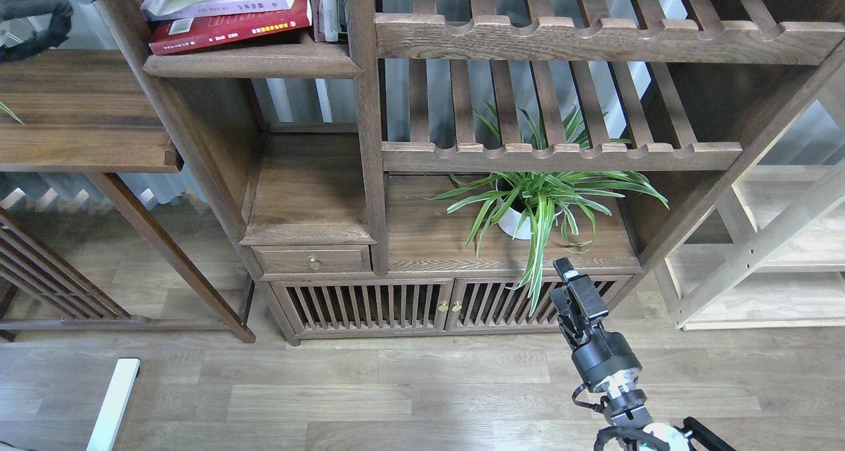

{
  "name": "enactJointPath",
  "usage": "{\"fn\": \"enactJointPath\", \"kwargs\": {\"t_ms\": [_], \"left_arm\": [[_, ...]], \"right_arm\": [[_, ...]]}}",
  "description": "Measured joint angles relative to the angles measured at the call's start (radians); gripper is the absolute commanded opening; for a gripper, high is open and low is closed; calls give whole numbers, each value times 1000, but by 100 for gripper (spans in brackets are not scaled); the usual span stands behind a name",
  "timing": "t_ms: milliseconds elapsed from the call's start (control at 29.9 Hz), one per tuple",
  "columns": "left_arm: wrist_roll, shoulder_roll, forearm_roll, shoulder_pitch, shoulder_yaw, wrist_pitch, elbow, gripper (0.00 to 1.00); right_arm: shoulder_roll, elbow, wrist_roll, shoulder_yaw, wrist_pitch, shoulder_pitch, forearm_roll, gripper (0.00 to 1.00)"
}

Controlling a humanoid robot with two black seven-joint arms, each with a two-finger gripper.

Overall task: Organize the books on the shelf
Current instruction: 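Withdraw the left gripper down from the top shelf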

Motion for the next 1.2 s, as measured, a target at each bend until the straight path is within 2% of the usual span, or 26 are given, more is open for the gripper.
{"fn": "enactJointPath", "kwargs": {"t_ms": [234,368,602,836,1069,1203], "left_arm": [[0,55,-1,92,-40,-2,-169,57],[0,59,-3,144,-93,-6,-235,66],[0,41,-56,309,-211,-13,-384,70],[0,-19,-162,446,-275,-38,-468,72],[0,-144,-170,586,-329,-163,-471,75],[0,-249,-183,687,-346,-205,-462,79]], "right_arm": [[-4,0,-2,-8,0,25,0,99],[-10,0,-2,-8,0,31,0,99],[-38,8,-2,-3,0,46,0,99],[-56,25,-2,2,0,89,0,99],[-60,35,-2,4,0,117,0,99],[-64,35,-2,12,0,144,0,99]]}}
